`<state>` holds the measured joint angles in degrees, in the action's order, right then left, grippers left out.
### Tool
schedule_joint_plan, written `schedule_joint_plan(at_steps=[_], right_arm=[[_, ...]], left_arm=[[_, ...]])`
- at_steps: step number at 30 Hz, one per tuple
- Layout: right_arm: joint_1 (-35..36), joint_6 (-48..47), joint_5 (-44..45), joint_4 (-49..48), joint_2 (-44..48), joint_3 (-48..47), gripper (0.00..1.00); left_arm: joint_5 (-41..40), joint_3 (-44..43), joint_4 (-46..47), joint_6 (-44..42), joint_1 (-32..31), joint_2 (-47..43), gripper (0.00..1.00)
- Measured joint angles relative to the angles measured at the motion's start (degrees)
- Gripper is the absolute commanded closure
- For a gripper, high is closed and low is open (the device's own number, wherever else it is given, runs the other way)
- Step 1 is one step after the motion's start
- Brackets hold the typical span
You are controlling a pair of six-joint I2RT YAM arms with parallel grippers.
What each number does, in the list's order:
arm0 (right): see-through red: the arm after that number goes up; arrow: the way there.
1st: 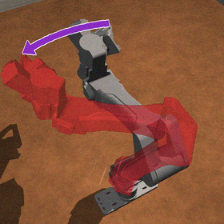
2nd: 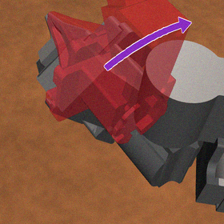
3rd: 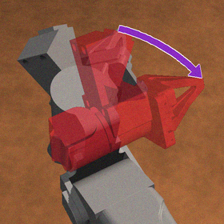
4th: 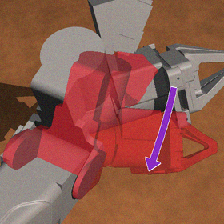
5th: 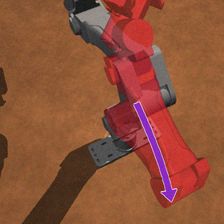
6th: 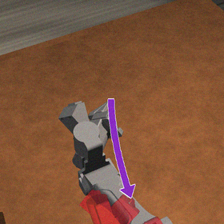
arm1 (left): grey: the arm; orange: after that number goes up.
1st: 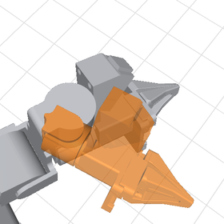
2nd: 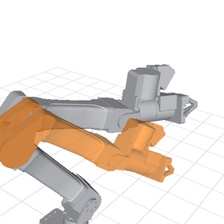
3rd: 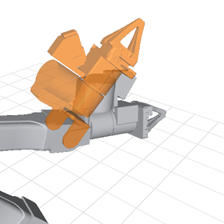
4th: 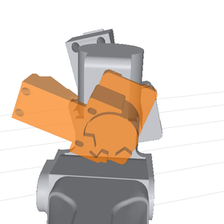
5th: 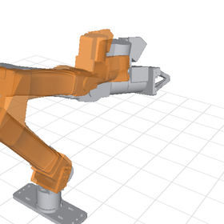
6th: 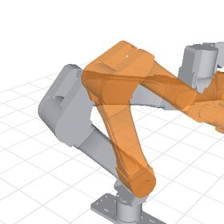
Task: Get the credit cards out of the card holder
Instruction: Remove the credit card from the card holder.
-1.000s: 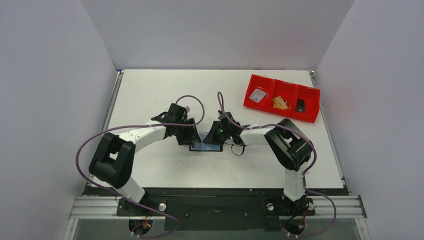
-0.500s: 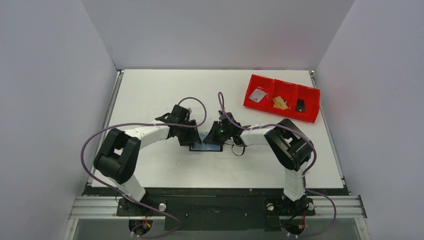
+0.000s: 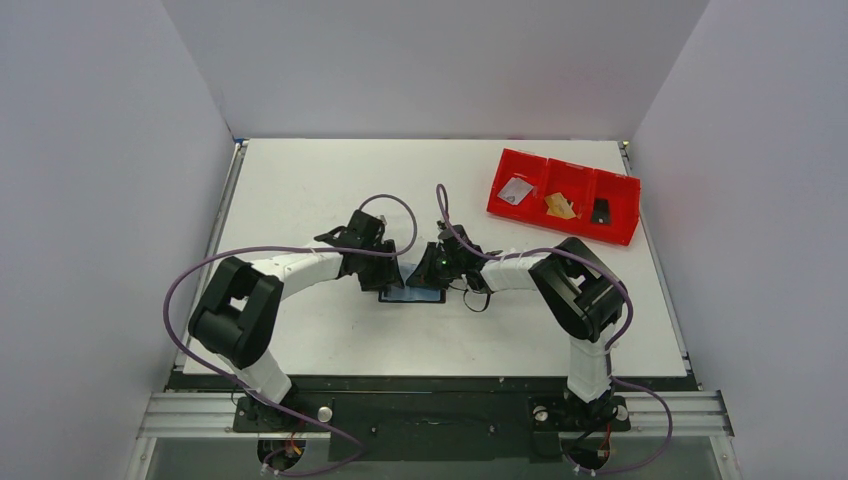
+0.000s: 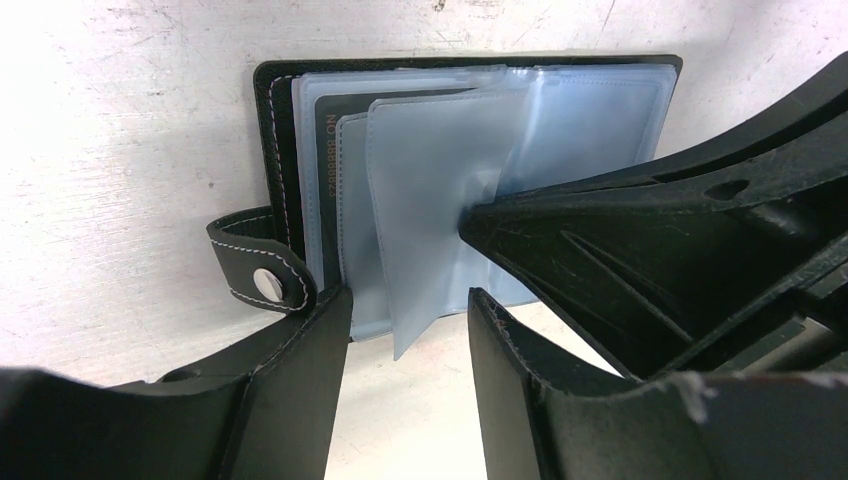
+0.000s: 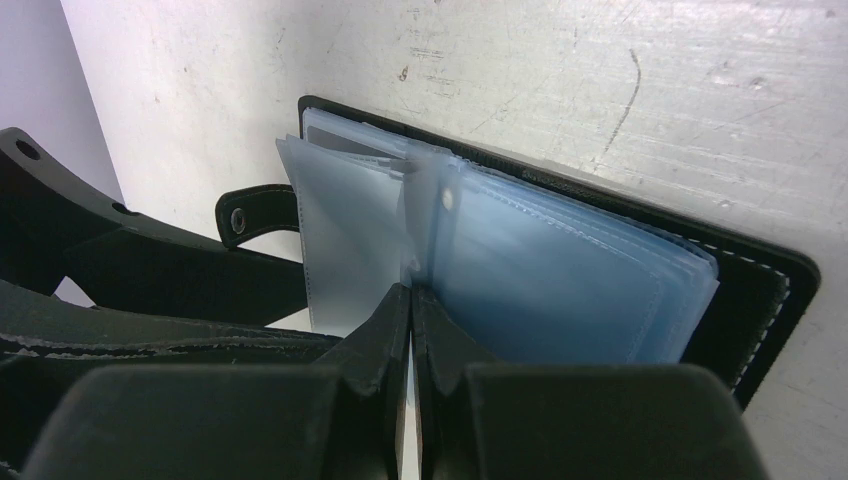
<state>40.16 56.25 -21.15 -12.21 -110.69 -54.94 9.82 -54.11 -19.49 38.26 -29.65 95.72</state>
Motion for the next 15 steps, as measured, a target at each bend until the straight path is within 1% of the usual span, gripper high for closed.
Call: schedule_joint_plan(at_steps=[7,9,11,12,15], right_arm=[[0.0,0.0,0.0,-0.2,0.0,0.1,1.0],[0.0,0.0,0.0,-0.2,0.0,0.1,1.0],[0.0,0.0,0.0,-0.2,0.0,0.1,1.0],[0.0,0.0,0.0,-0.2,0.0,0.1,1.0],[0.0,0.0,0.0,-0.2,0.0,0.1,1.0]], left_arm=[[-1.1,-0.3,-0.2,-0.1,-0.4,0.0,0.56],[-1.3,-0.3,-0.2,-0.1,-0.6,0.2,0.59],[-1.6,-0.5,-0.2,-0.2,-0.8,0.5,0.63],[-1.6,-0.7,-0.1,-0.1,-0.9,0.7,0.66],[-1.7,-1.3,0.3,0.0,-1.4,1.6,0.72]])
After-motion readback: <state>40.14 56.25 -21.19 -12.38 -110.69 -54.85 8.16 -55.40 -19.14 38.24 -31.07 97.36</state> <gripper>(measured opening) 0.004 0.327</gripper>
